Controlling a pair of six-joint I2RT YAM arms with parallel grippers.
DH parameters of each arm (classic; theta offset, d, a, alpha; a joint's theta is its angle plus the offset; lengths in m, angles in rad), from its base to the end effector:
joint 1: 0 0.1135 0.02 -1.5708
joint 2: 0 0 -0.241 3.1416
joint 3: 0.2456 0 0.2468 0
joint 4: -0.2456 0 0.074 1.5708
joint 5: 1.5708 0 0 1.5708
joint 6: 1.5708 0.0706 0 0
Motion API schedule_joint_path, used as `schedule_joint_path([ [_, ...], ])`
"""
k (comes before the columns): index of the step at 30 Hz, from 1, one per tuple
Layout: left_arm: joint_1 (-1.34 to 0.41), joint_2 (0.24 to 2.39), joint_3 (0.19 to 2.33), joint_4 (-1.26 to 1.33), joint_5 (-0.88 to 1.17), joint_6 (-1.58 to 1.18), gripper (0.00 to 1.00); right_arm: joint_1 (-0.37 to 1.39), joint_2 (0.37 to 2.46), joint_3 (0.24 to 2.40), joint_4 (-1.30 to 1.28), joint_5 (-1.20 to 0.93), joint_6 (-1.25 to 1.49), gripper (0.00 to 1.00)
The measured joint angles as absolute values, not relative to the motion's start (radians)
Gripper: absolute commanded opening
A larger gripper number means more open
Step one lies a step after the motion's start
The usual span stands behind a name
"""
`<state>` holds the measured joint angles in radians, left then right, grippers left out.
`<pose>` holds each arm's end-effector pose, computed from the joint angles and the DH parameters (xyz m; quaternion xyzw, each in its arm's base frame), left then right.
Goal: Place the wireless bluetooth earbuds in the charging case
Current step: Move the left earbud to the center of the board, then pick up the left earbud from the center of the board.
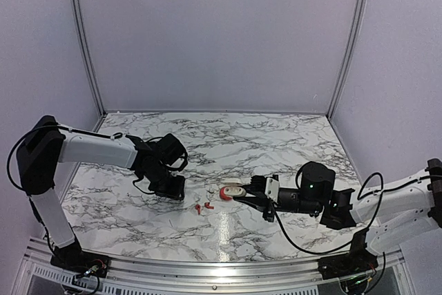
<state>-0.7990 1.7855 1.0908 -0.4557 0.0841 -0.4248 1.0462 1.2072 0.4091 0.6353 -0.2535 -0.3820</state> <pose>0.2417 -0.2568 0.1100 0.1904 0.9584 -0.1534 0.1470 0.1273 0.2554 0.1861 -0.5571 0.5178 0.3004 0.5756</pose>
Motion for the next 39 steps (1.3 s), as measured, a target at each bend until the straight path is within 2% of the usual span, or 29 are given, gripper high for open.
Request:
schedule_joint_path([
  [5,-0.799,1.772,1.125,-0.493,0.064,-0.395,0.43,1.046,1.195,0.399,0.633,-0.251,-0.375,0.00],
  [9,-0.799,1.772,1.238,-0.581,0.061,-0.216,0.44,1.046,1.177,0.397,0.631,-0.251,-0.370,0.00],
  [14,-0.805,1.789,1.332,-0.725,0.048,-0.006,0.43,1.046,1.155,0.394,0.602,-0.256,-0.363,0.00],
  [20,-0.834,1.822,1.340,-0.836,-0.009,0.142,0.43,1.046,1.143,0.394,0.538,-0.271,-0.350,0.00],
  [31,-0.837,1.916,1.409,-0.869,-0.020,0.287,0.40,1.046,1.136,0.395,0.497,-0.287,-0.341,0.00],
  [39,-0.838,2.002,1.456,-0.873,0.002,0.340,0.35,1.046,1.127,0.395,0.481,-0.297,-0.340,0.00],
])
